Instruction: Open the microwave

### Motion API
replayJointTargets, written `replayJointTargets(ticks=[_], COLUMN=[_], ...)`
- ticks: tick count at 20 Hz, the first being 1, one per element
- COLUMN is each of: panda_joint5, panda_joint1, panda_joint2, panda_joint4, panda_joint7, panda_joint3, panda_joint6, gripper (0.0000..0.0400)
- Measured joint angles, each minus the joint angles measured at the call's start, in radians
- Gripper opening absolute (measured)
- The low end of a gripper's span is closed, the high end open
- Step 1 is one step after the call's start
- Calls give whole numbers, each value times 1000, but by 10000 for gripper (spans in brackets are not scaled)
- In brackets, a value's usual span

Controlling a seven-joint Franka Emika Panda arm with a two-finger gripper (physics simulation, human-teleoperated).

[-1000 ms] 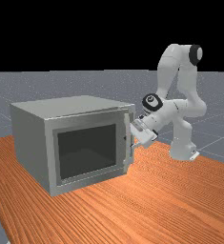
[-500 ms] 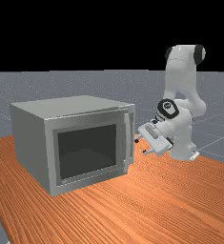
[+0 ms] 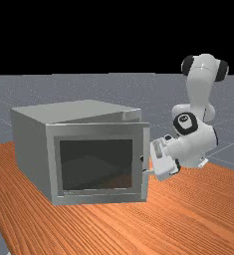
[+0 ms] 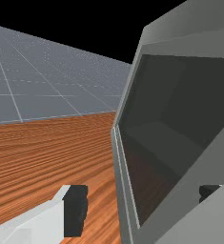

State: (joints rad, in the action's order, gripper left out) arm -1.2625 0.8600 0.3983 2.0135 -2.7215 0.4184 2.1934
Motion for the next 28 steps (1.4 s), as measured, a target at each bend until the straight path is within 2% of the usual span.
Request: replayJointTargets(ticks=[1,4,5,6,7,8,9,10,11,12,13,14,15,16,17,19,20,21,22,24,26,28], panda_joint5=[12,25,-14,-20,-24,-30,75,99,114,111,135,135,122,103,89,36,0,-32,-82,-220,-324,-424], panda_joint1=[7,26,17,16,19,26,4,-13,-18,2,-11,-30,-49,-56,-81,-83,-80,-71,-66,-67,-92,-116], panda_joint2=[9,19,13,19,20,17,33,80,96,96,138,159,167,165,160,157,154,148,149,150,163,167], panda_joint4=[-10,-18,-14,-19,-16,-16,-71,-145,-173,-196,-251,-288,-299,-302,-290,-273,-269,-257,-257,-258,-285,-299], panda_joint7=[3,10,29,30,30,30,112,138,157,173,226,247,260,264,257,230,211,182,145,49,-31,-25], panda_joint3=[6,27,-24,-2,5,14,-50,-21,-22,-35,-57,-48,-40,-33,-8,11,21,36,55,78,72,59], panda_joint6=[-2,2,74,83,94,104,144,155,172,197,209,248,291,336,376,465,512,550,587,664,689,710], gripper=[332,325,375,386,368,390,364,400,383,295,296,255,252,238,353,400,377,376,400,400,379,328])
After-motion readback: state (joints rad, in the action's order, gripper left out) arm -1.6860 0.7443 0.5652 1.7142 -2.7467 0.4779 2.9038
